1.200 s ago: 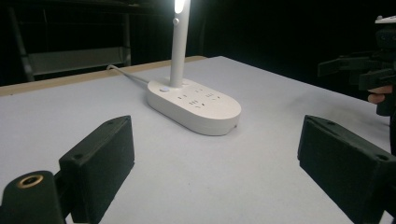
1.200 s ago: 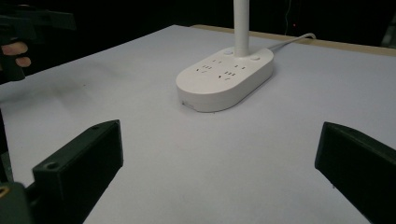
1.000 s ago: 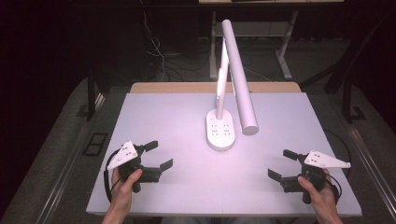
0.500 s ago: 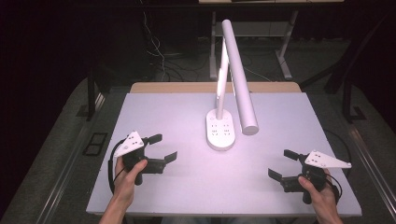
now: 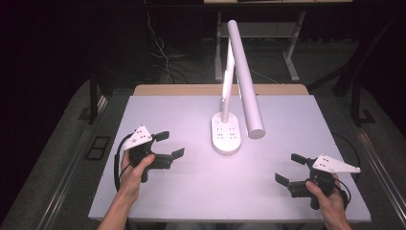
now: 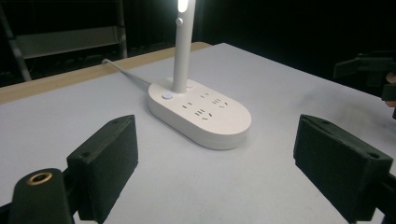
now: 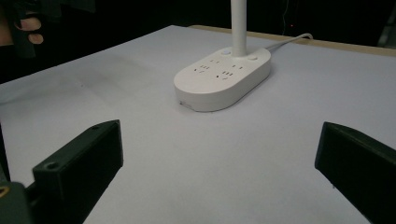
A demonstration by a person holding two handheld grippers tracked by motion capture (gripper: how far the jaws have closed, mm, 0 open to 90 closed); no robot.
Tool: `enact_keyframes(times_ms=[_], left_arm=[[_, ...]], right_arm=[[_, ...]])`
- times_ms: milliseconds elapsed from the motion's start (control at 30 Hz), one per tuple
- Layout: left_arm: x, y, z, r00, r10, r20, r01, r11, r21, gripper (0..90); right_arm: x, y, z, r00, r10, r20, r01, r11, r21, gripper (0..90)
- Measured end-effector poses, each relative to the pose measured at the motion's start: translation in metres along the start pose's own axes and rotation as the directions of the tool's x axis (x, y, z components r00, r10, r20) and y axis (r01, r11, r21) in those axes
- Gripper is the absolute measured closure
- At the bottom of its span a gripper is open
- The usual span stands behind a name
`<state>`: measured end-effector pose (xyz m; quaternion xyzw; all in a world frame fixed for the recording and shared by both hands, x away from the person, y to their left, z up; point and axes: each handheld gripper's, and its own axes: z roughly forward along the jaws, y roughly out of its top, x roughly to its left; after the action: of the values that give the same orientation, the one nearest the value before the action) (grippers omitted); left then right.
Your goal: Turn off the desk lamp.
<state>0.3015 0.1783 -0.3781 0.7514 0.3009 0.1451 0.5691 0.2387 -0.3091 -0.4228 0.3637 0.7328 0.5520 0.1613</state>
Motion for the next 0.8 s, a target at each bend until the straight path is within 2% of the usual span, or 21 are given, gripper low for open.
enact_keyframes(times_ms=[333, 667, 800], left_arm=[[0.010, 0.011, 0.013, 0.9999, -0.016, -0.001, 0.016, 0.9998, 0.011, 13.7], [0.023, 0.019, 0.025, 0.9988, -0.049, 0.010, 0.049, 0.9987, 0.015, 13.8], [0.027, 0.022, 0.028, 0.9990, -0.042, 0.011, 0.042, 0.9989, 0.019, 14.0]], right_arm=[[0.000, 0.000, 0.000, 1.0000, 0.000, 0.003, 0.000, 1.000, 0.001, 0.9], [0.000, 0.000, 0.000, 1.0000, -0.001, 0.003, 0.001, 1.000, 0.000, 0.9], [-0.001, 0.000, 0.000, 1.0000, 0.000, 0.004, 0.000, 1.000, 0.002, 0.9]])
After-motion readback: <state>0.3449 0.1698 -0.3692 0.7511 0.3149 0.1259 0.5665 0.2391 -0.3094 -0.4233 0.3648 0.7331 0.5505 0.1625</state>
